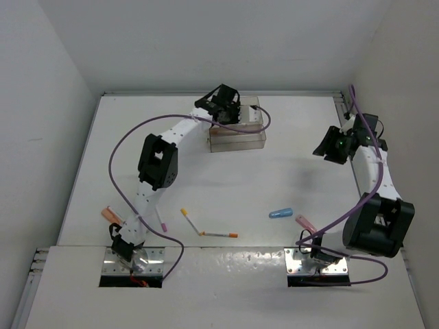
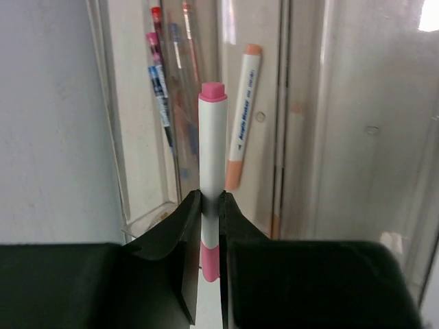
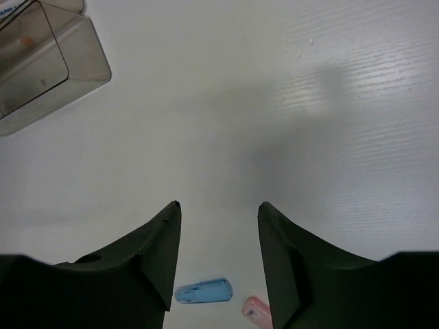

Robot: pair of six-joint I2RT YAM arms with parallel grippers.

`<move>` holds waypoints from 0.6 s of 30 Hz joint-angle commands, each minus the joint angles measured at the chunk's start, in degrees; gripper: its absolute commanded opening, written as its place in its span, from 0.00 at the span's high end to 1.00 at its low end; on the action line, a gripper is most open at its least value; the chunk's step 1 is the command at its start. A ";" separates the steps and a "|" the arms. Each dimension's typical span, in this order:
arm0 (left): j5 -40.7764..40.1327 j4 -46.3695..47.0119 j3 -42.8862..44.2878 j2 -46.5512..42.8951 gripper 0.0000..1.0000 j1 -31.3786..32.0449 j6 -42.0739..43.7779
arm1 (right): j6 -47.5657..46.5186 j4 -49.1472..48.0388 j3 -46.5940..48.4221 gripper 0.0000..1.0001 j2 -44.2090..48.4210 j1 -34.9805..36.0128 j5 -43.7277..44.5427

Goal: Sort the stationery into containers
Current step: Place the pen in the storage box.

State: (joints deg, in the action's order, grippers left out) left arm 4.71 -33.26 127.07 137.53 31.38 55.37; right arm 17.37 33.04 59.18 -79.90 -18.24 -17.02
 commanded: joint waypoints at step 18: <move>12.14 0.23 3.01 -9.98 0.59 -3.34 -13.78 | -0.05 -1.13 6.48 0.52 -2.90 -0.04 -2.49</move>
State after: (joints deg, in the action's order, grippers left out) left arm 9.08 -29.47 128.18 137.36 29.21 48.38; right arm 17.43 33.04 63.35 -84.03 -18.24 -17.76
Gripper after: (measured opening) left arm 0.421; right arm 0.482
